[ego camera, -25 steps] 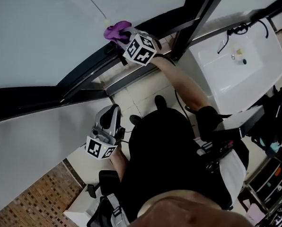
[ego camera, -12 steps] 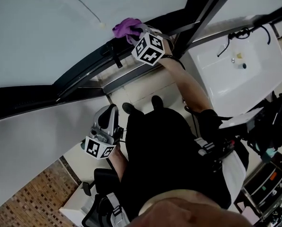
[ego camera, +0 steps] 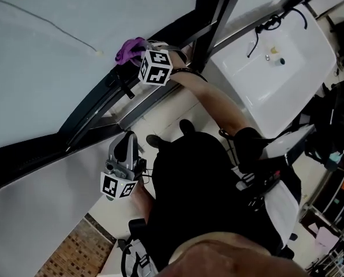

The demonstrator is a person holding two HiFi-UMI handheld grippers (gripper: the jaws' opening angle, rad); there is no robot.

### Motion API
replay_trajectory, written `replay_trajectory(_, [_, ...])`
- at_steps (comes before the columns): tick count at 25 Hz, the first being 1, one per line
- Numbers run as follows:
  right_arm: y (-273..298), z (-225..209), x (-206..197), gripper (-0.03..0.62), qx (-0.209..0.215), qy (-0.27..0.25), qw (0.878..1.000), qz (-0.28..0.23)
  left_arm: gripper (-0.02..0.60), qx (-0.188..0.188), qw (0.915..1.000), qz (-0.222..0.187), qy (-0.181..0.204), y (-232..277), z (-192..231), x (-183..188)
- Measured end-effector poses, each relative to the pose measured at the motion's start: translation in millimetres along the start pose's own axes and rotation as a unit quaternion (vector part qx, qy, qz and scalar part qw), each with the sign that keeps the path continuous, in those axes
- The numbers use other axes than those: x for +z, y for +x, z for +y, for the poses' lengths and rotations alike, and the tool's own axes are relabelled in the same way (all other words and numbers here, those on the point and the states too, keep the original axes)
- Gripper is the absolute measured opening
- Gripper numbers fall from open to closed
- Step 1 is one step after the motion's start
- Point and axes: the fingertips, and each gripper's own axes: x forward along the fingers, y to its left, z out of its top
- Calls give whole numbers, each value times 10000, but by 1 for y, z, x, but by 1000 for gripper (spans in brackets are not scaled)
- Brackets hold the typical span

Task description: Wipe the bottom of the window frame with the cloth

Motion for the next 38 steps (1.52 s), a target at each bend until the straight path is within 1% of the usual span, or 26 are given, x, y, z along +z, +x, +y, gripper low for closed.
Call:
replay_trajectory(3, [-14, -26, -28, 58, -264, -1, 9994, 227, 0, -48, 10000, -2, -35, 4, 1, -1])
replay_trajectory(5, [-25, -49, -52, 58, -486, -10, 9977, 477, 0, -82, 10000, -1, -50, 6, 3, -2])
replay_trajectory(9, [-46, -99, -103, 58, -972, 59, 9896, 1054, 0, -119, 9999, 15, -83, 9, 5, -5])
replay_trajectory(12, [-59, -129, -132, 58, -1248, 192, 9820, 1408, 0, -176, 9998, 14, -87, 14, 4, -5])
replay_trajectory(14, [-66, -146, -148, 58, -1515, 191, 9730, 1731, 0, -236, 9997, 16, -80, 17, 2, -5])
replay_trajectory(15, [-70, -153, -156, 58, -1689, 164, 9664, 1931, 0, -269, 9996, 16, -79, 19, 0, -4])
replay_trajectory(16, [-74, -161, -165, 58, -1876, 113, 9582, 2156, 0, -299, 9995, 16, -80, 21, -1, -4])
replay_trajectory(18, [-81, -174, -179, 58, -2241, -101, 9379, 2648, 0, -347, 9994, 22, -79, 23, -3, -3])
replay_trajectory(20, [-84, -182, -187, 57, -2484, -386, 9189, 3041, 0, -376, 9993, 23, -70, 24, -5, -2])
replay_trajectory(21, [-84, -184, -189, 57, -2539, -468, 9133, 3150, 0, -383, 9992, 20, -67, 24, -5, -2])
replay_trajectory(22, [-84, -184, -189, 57, -2561, -491, 9107, 3204, 0, -385, 9992, 15, -64, 24, -6, -1])
replay_trajectory(24, [-83, -185, -190, 57, -2572, -467, 9097, 3228, 0, -373, 9993, 0, -65, 22, -7, 0])
replay_trajectory(27, [-83, -186, -191, 57, -2614, -430, 9119, 3134, 0, -368, 9993, -32, -67, 17, -3, 3])
replay_trajectory(28, [-85, -184, -190, 58, -2629, -377, 9145, 3052, 0, -369, 9993, -32, -61, 14, -2, 4])
replay_trajectory(29, [-90, -179, -185, 63, -2619, -257, 9200, 2904, 0, -364, 9993, -30, -57, 12, -1, 5])
replay_trajectory(30, [-98, -170, -172, 64, -2562, -66, 9300, 2634, 0, -353, 9994, -40, -61, 9, 0, 6])
replay_trajectory(31, [-105, -155, -150, 64, -2411, 186, 9454, 2184, 0, -336, 9994, -66, -78, 8, 1, 6])
replay_trajectory(32, [-108, -135, -120, 64, -2114, 482, 9637, 1561, 0, -318, 9994, -104, -104, 7, 2, 6])
replay_trajectory(33, [-105, -110, -85, 64, -1658, 780, 9794, 852, 0, -306, 9994, -140, -130, 7, 5, 6])
replay_trajectory(34, [-98, -84, -51, 66, -1116, 1012, 9884, 191, 0, -303, 9993, -164, -151, 6, 7, 5])
replay_trajectory(35, [-87, -58, -22, 66, -618, 1114, 9914, -301, 0, -310, 9992, -182, -162, 6, 8, 5])
replay_trajectory(36, [-74, -37, -1, 66, -267, 1059, 9924, -571, 0, -325, 9991, -200, -166, 6, 8, 5])
replay_trajectory(37, [-61, -20, 14, 66, -88, 866, 9943, -623, 0, -339, 9990, -223, -168, 5, 8, 6])
replay_trajectory(38, [-46, -8, 21, 66, -33, 598, 9969, -512, 0, -345, 9990, -249, -169, 5, 9, 7])
